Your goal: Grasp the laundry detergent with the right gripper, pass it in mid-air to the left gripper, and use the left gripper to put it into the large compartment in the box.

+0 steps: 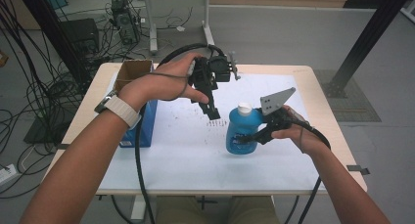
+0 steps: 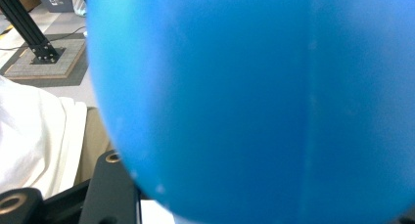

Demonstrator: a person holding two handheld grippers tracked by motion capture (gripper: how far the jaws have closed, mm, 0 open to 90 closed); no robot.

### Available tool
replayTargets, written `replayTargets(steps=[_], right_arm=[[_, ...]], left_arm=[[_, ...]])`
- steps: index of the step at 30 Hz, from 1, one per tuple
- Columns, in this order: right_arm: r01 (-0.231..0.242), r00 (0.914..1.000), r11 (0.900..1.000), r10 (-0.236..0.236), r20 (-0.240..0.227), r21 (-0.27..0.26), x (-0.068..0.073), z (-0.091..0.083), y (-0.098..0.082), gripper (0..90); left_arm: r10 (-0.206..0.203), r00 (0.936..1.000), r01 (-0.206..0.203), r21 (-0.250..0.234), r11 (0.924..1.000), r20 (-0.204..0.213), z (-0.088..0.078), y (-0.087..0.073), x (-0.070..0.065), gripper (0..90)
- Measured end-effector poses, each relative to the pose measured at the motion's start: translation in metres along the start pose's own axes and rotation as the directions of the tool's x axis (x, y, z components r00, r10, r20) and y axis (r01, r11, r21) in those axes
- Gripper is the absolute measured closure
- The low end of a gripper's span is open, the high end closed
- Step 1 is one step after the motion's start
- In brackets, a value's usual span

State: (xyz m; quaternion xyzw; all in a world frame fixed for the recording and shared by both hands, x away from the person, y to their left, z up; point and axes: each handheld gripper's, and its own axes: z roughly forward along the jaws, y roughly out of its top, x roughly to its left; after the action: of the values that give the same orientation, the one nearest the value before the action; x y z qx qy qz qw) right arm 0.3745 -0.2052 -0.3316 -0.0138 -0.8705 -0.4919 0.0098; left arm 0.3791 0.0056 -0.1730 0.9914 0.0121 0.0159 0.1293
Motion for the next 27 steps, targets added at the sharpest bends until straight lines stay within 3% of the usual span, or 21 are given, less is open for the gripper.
replayTargets(steps=[27], right_arm=[[0.014, 0.9996, 1.000, -0.014, -0.026, 0.014, -0.006, 0.015, 0.014, 43.1]], left_arm=[[0.027, 0.9995, -0.027, -0.011, 0.9996, 0.018, 0.009, 0.008, -0.003, 4.8]])
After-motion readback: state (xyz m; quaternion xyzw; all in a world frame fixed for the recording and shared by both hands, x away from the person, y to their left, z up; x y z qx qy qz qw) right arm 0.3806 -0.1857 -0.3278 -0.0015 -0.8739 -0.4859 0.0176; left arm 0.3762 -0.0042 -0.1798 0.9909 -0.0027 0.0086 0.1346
